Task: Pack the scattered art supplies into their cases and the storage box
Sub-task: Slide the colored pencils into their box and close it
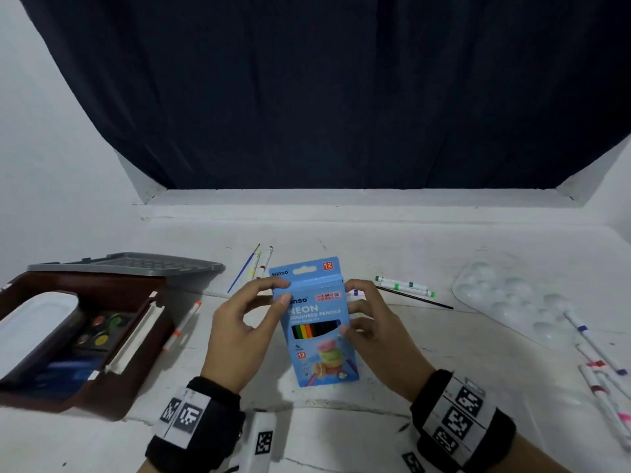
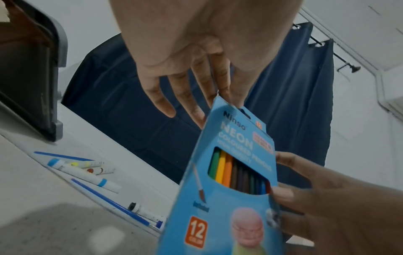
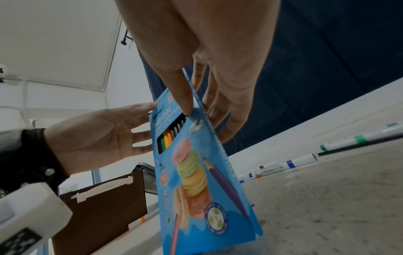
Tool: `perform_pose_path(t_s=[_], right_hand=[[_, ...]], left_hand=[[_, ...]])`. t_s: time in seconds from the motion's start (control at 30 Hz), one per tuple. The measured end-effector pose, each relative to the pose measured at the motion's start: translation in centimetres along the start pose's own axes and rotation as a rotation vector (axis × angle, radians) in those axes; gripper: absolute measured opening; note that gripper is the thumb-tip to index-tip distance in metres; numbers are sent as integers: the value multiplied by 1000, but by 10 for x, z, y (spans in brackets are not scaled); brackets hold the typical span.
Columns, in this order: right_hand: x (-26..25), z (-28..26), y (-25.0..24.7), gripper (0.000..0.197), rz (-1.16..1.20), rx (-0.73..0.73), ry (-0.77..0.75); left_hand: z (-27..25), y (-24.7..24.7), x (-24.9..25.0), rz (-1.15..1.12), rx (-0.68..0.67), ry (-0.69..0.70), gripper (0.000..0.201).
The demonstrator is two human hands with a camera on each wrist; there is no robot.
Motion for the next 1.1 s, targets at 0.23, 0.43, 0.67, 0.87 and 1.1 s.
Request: perform_pose_path(t_s=[0.23, 0.43, 0.67, 0.87, 1.1], right_hand=[[10, -6, 11, 79, -154, -74, -35], [-8, -5, 6, 66, -203, 39, -148], [-27, 6, 10, 38, -231, 104, -219], [-69, 17, 53, 22, -277, 134, -337], [-141, 42, 144, 27, -601, 252, -605]], left_hand=[[1, -9, -3, 0, -7, -31, 13], [-12, -26, -7, -122, 10, -95, 21], [-35, -52, -16, -56, -42, -186, 30], [-35, -113, 6, 77, -17, -82, 24], [-25, -258, 8, 277, 166, 46, 12]])
Point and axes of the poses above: each hand's wrist, its own z-axis towards the middle knuckle, its own y-axis out of the palm, x = y × z, the point moved 9 cm from there along z, towards the middle knuckle, and after that the axes turned 5 degrees about -z, right-handed, at the moved point
